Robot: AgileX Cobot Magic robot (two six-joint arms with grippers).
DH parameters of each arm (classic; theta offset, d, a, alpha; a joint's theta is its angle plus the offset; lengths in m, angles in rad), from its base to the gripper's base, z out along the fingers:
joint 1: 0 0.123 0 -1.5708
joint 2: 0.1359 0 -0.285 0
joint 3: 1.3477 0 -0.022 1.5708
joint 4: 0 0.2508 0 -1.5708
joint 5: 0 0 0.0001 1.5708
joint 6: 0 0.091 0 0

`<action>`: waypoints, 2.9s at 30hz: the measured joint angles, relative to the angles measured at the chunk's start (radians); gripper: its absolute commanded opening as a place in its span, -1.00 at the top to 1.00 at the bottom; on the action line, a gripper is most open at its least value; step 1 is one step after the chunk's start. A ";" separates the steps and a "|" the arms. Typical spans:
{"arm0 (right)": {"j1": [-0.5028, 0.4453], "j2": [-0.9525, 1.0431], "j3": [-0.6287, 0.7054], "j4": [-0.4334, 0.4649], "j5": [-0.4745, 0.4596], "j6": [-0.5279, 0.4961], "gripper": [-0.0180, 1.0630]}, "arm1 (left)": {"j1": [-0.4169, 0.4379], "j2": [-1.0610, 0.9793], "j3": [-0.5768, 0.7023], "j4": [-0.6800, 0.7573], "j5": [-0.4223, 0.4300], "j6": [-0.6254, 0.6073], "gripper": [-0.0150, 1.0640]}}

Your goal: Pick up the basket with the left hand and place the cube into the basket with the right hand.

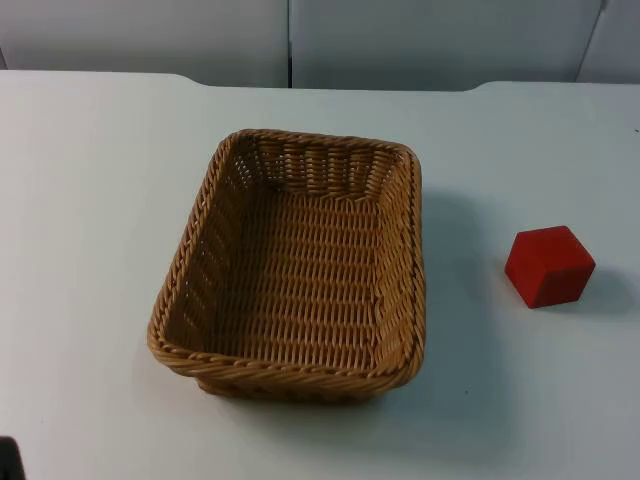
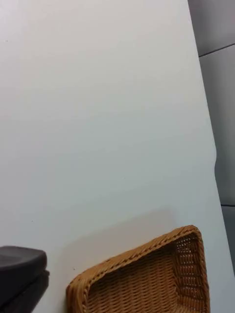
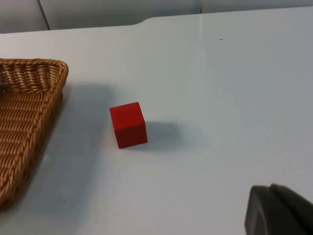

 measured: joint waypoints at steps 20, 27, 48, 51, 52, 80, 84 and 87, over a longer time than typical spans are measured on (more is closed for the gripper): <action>0.000 0.000 0.000 0.000 0.000 0.000 0.97 | 0.000 0.566 -0.120 -0.376 -0.225 0.199 0.97; 0.000 0.000 0.000 0.000 0.000 0.000 0.97 | 0.000 0.834 -0.203 -0.545 -0.332 0.375 0.95; 0.000 0.000 0.000 0.000 0.000 0.000 0.97 | 0.000 1.326 -0.260 -0.750 -0.453 0.581 -0.13; 0.000 0.000 0.000 0.000 0.000 0.000 0.97 | 0.000 1.369 -0.293 -0.746 -0.455 0.583 -0.13; 0.000 0.000 0.000 0.000 0.000 0.000 0.97 | 0.000 1.389 -0.310 -0.745 -0.455 0.583 -0.13; 0.000 0.000 0.000 0.000 0.000 0.000 0.97 | -0.118 1.913 -0.586 -0.651 -0.564 0.620 -0.13; 0.000 0.000 0.000 0.000 0.000 0.000 0.97 | -0.118 1.962 -0.593 -0.637 -0.584 0.608 -0.13; 0.000 0.000 0.000 0.000 0.000 0.000 0.97 | -0.118 1.982 -0.603 -0.634 -0.584 0.606 -0.13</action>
